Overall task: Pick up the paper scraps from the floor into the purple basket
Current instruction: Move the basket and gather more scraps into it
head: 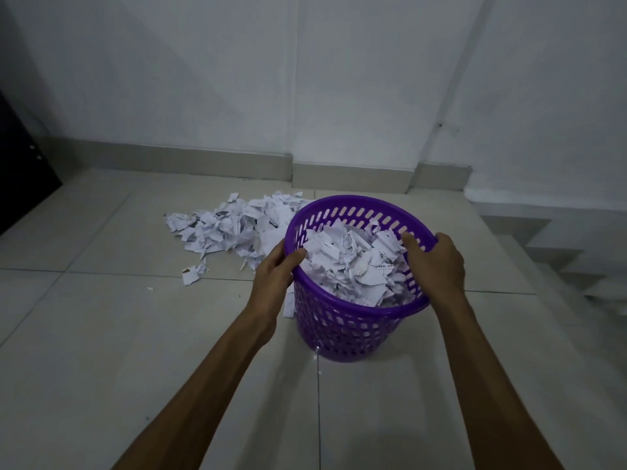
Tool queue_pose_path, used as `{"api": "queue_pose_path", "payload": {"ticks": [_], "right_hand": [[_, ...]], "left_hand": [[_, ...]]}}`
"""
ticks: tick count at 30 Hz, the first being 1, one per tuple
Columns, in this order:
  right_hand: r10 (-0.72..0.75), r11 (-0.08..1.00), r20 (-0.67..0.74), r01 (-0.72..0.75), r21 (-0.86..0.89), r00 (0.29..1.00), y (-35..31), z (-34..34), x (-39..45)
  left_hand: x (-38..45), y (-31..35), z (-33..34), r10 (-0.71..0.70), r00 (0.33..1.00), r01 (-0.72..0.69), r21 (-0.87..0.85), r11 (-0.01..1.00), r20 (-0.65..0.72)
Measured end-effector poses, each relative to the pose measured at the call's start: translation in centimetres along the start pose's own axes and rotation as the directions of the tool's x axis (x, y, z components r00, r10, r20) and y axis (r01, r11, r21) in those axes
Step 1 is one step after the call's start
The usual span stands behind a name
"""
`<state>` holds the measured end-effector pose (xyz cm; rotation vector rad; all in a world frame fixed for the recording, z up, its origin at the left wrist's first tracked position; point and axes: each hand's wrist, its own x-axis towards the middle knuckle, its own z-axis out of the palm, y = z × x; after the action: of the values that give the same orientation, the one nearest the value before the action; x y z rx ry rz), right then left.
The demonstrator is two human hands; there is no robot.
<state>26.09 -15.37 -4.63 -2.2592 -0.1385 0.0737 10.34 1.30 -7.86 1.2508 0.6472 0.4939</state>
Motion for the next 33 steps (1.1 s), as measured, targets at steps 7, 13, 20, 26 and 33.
{"api": "queue_pose_path", "payload": {"ticks": [7,13,20,26,33], "right_hand": [[-0.066,0.995,0.01,0.065,0.073,0.998,-2.6,0.5,-1.0],[-0.189,0.966,0.13,0.16,0.205,0.973,-9.4,2.9,-3.4],[-0.299,0.919,0.262,0.203,0.339,0.917,-14.7,10.7,-8.0],[-0.336,0.904,0.396,0.175,0.389,0.855,-16.8,17.5,-11.5],[-0.299,0.922,0.541,0.092,0.376,0.786,-20.6,24.3,-15.9]], "left_hand": [[-0.7,2.3,-2.7,0.066,0.996,-0.067,-0.008,0.998,-0.056],[-1.0,5.4,-8.6,0.182,0.958,-0.189,-0.009,0.982,-0.221],[-1.4,6.1,-17.6,0.205,0.89,-0.238,-0.032,0.971,-0.407],[-1.7,5.7,-24.4,0.155,0.822,-0.25,-0.103,0.963,-0.548],[-2.1,5.3,-32.3,0.078,0.714,-0.255,-0.155,0.954,-0.696]]}}
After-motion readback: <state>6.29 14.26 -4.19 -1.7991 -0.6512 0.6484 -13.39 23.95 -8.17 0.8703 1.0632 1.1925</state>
